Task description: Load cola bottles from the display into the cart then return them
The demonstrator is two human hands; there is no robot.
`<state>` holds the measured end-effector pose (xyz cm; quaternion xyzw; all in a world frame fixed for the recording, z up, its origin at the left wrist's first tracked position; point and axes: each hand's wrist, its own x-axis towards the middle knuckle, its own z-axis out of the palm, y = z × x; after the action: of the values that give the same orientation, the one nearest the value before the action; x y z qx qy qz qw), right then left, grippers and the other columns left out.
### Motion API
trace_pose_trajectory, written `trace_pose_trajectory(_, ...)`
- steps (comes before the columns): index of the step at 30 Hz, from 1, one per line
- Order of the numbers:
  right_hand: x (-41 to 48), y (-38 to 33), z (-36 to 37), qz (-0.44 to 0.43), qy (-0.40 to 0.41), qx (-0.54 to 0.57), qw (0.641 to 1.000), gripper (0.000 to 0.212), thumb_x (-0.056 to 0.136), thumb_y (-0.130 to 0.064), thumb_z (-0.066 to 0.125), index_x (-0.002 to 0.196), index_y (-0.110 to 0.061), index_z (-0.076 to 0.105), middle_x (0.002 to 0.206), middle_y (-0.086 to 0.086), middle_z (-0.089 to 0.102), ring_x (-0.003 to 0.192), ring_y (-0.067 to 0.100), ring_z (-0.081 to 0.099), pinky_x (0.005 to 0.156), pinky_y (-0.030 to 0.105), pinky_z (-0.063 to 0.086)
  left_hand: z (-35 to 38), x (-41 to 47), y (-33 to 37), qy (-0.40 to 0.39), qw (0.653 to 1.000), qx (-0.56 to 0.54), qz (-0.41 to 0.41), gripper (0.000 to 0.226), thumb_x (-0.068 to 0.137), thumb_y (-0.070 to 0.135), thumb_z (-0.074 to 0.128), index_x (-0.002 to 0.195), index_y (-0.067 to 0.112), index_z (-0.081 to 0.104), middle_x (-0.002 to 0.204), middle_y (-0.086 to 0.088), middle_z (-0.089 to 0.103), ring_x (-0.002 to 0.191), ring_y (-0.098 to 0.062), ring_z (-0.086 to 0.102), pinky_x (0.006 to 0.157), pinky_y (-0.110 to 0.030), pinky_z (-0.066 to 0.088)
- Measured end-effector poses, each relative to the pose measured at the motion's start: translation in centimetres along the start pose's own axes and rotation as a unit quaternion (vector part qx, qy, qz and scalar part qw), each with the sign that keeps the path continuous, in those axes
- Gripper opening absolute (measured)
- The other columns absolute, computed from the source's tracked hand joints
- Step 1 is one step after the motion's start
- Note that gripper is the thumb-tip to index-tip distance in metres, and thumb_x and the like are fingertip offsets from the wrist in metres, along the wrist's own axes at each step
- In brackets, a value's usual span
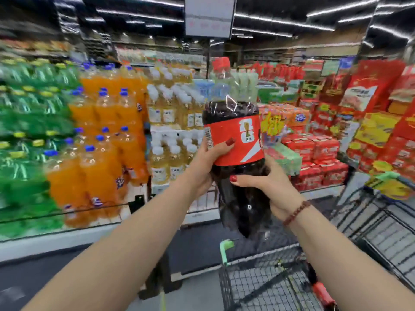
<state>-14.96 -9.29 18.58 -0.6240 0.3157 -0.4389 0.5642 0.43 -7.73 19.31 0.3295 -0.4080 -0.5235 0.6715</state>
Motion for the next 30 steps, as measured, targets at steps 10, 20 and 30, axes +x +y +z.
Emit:
trace_pose_trajectory(10,-0.1,2.7,27.0,0.039,-0.225,0.059,0.972,0.071,0.047,-0.010,0.089,0.113,-0.015,0.063,0.105,0.008,0.073,0.099,0.028,0.069,0.085,0.043,0.055,-22.0,-14.1,12.5,0.170,0.978,0.088,0.084,0.050,0.067,0.013,0.069,0.116,0.014,0.058,0.096,-0.002,0.075,0.084,-0.016,0.072,0.074,-0.030,0.060)
trace_pose_trajectory(20,-3.0,5.3,52.9,0.064,-0.414,0.080,0.904,0.069,0.050,-0.006,0.084,0.115,-0.012,0.061,0.106,0.006,0.073,0.099,0.022,0.069,0.084,0.035,0.057,-39.9,-30.2,22.8,0.367,0.910,0.130,0.143,0.052,0.063,0.013,0.076,0.111,0.020,0.058,0.099,-0.002,0.074,0.091,-0.021,0.070,0.078,-0.032,0.059)
trace_pose_trajectory(30,-1.9,8.4,72.6,0.075,-0.572,0.085,0.813,0.070,0.050,-0.005,0.085,0.116,-0.008,0.061,0.108,0.008,0.072,0.103,0.022,0.067,0.085,0.030,0.055,-53.1,-38.7,29.2,0.527,0.814,0.158,0.188,0.071,0.042,0.024,0.084,0.108,0.021,0.058,0.094,0.000,0.075,0.086,-0.019,0.071,0.072,-0.030,0.058)
